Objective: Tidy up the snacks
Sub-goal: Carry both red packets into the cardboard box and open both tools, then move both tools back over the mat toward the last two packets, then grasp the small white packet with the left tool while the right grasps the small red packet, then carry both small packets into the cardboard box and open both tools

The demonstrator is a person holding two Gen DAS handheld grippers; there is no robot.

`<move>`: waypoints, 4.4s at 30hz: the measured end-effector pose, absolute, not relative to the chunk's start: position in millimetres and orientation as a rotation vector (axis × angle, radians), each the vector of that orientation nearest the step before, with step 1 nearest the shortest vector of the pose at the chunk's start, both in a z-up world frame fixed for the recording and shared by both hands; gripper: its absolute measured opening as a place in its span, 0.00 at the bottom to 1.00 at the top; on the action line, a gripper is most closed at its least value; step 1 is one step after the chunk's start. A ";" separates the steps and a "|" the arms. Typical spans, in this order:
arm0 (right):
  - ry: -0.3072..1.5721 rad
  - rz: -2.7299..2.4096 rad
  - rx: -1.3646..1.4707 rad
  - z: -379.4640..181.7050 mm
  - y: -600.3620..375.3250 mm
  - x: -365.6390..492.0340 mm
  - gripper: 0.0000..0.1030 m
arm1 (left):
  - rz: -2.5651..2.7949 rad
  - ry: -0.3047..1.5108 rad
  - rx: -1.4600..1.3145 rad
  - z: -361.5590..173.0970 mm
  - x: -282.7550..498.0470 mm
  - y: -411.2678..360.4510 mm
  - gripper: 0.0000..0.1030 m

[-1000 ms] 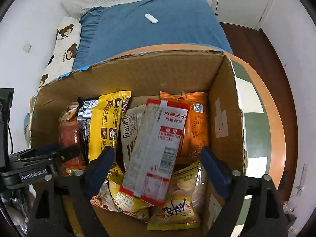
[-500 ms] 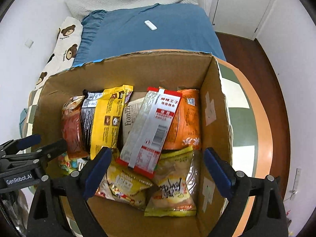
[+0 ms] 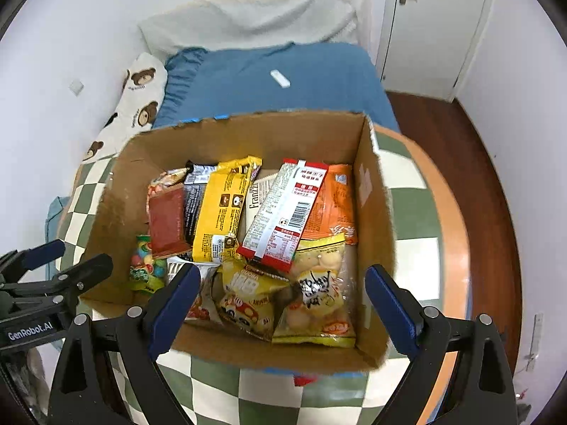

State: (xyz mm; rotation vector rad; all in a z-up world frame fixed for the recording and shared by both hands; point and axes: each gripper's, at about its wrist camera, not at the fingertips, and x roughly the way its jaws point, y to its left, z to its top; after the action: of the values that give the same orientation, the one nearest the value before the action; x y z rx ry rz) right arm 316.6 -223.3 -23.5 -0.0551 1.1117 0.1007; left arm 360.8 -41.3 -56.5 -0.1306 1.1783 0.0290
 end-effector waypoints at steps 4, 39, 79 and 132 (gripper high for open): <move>1.055 0.111 -0.060 -2.7 -224.5 292.3 0.93 | 0.035 1.097 -0.118 -33.3 336.2 -43.8 0.94; 0.898 0.143 0.140 44.1 -263.8 177.8 0.93 | 0.081 0.964 -0.121 -6.5 232.9 -44.4 0.94; 1.283 0.133 0.226 -176.1 -231.8 193.5 0.41 | 0.174 1.479 -0.261 -249.8 280.0 42.8 0.50; 1.122 0.313 0.215 -60.0 -225.1 182.8 0.37 | -0.194 1.217 -0.193 -62.2 277.9 -67.5 0.48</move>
State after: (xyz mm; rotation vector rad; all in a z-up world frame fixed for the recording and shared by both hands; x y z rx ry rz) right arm 182.8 -225.1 -60.0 0.2152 1.1221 0.3130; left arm 277.9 -67.5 -62.2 -0.1931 1.2166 -0.1935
